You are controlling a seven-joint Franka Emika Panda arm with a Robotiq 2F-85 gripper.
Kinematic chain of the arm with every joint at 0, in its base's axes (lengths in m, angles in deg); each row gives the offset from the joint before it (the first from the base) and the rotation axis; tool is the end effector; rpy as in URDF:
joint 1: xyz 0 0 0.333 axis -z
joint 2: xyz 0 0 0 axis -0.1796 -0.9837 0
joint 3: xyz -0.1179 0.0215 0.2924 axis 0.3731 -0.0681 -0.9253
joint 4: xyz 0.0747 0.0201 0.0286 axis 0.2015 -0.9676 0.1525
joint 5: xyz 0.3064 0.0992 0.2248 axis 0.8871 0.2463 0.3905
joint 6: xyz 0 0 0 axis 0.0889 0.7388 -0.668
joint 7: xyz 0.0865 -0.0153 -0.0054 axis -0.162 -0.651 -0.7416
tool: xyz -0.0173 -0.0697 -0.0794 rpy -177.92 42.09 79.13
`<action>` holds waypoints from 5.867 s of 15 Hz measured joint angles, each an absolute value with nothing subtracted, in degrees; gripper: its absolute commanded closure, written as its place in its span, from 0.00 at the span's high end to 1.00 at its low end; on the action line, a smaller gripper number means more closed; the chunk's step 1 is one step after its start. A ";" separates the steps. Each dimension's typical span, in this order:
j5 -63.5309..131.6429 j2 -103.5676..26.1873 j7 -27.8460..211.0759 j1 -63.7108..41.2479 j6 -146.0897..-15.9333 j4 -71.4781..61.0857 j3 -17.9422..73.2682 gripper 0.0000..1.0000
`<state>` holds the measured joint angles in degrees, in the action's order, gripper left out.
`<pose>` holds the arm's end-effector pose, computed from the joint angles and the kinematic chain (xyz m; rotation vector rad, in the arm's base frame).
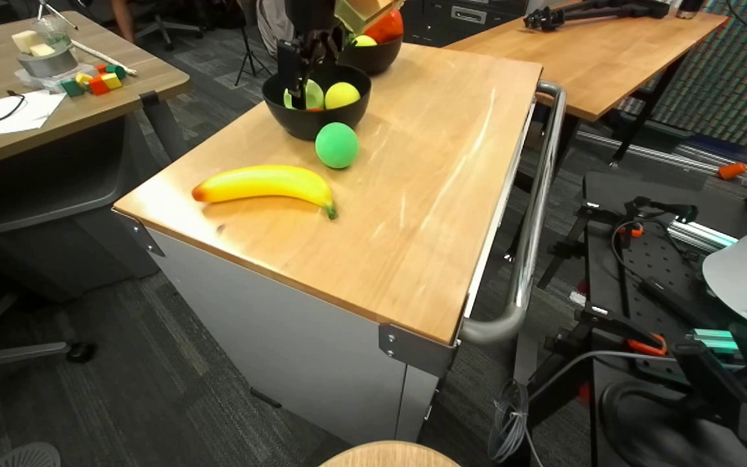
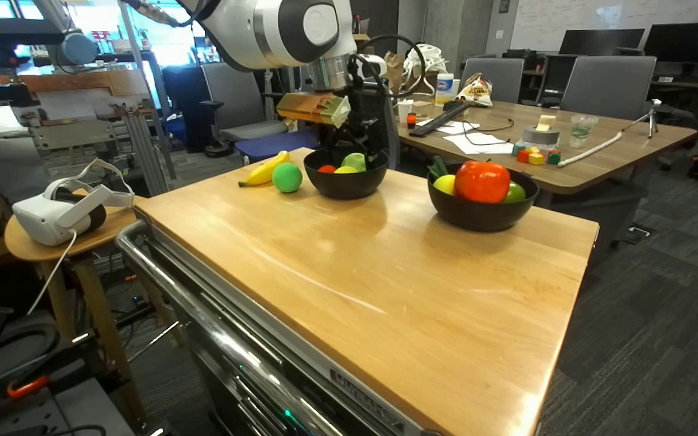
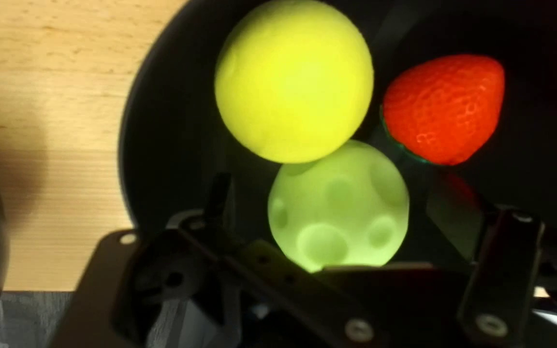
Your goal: Pick the objects in the bowls and put them on the counter
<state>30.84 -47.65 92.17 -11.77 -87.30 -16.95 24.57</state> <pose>0.6655 0.0073 0.3142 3.0543 -0.0023 0.3070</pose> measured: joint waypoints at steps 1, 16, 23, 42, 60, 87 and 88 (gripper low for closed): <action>31.56 -48.38 92.17 -11.76 -87.27 -16.44 24.57 0.73; 31.56 -44.39 92.57 -12.56 -85.00 -18.84 24.53 0.16; 25.77 -25.38 95.23 -17.65 -75.65 -31.61 21.51 0.14; 36.21 -20.91 96.93 -22.01 -81.17 -50.11 12.45 0.98; 32.75 -31.82 100.79 -12.32 -95.07 -32.17 21.84 1.00; 15.44 -46.37 124.74 -20.47 -73.98 -15.89 30.19 1.00; 15.33 -46.66 124.39 -20.47 -73.59 -15.59 30.16 1.00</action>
